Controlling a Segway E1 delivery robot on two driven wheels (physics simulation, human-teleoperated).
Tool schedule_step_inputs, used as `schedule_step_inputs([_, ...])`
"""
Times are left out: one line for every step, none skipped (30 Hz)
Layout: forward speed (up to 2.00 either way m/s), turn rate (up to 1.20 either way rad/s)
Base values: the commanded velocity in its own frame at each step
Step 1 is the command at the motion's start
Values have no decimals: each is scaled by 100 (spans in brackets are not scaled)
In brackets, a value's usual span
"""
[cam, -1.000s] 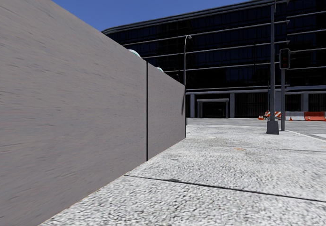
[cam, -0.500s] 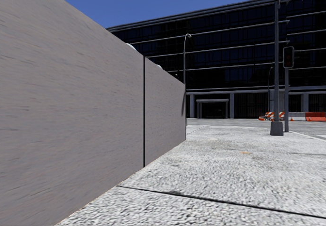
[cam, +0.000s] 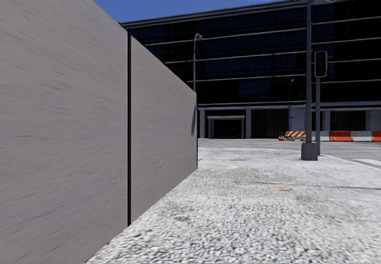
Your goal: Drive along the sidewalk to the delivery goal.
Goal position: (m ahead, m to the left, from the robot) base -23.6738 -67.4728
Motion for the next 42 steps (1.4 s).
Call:
schedule_step_inputs([200,-41])
schedule_step_inputs([200,-41])
schedule_step_inputs([200,-41])
schedule_step_inputs([200,-41])
schedule_step_inputs([200,-41])
schedule_step_inputs([200,-41])
schedule_step_inputs([200,-46])
schedule_step_inputs([200,-51])
schedule_step_inputs([200,-51])
schedule_step_inputs([200,-52])
schedule_step_inputs([200,-53])
schedule_step_inputs([200,-53])
schedule_step_inputs([200,-53])
schedule_step_inputs([200,-53])
schedule_step_inputs([200,-53])
schedule_step_inputs([200,-53])
schedule_step_inputs([200,-53])
schedule_step_inputs([200,-53])
schedule_step_inputs([200,-53])
schedule_step_inputs([200,-53])
schedule_step_inputs([200,-53])
schedule_step_inputs([200,-53])
schedule_step_inputs([200,-53])
schedule_step_inputs([200,-53])
schedule_step_inputs([200,-53])
schedule_step_inputs([200,-53])
schedule_step_inputs([200,-53])
schedule_step_inputs([200,-53])
schedule_step_inputs([200,-53])
schedule_step_inputs([200,-53])
schedule_step_inputs([200,-54])
schedule_step_inputs([200,-55])
schedule_step_inputs([200,-55])
schedule_step_inputs([200,-55])
schedule_step_inputs([200,-55])
schedule_step_inputs([200,-55])
schedule_step_inputs([200,-55])
schedule_step_inputs([200,-55])
schedule_step_inputs([200,-55])
schedule_step_inputs([200,-56])
schedule_step_inputs([200,-56])
schedule_step_inputs([200,-56])
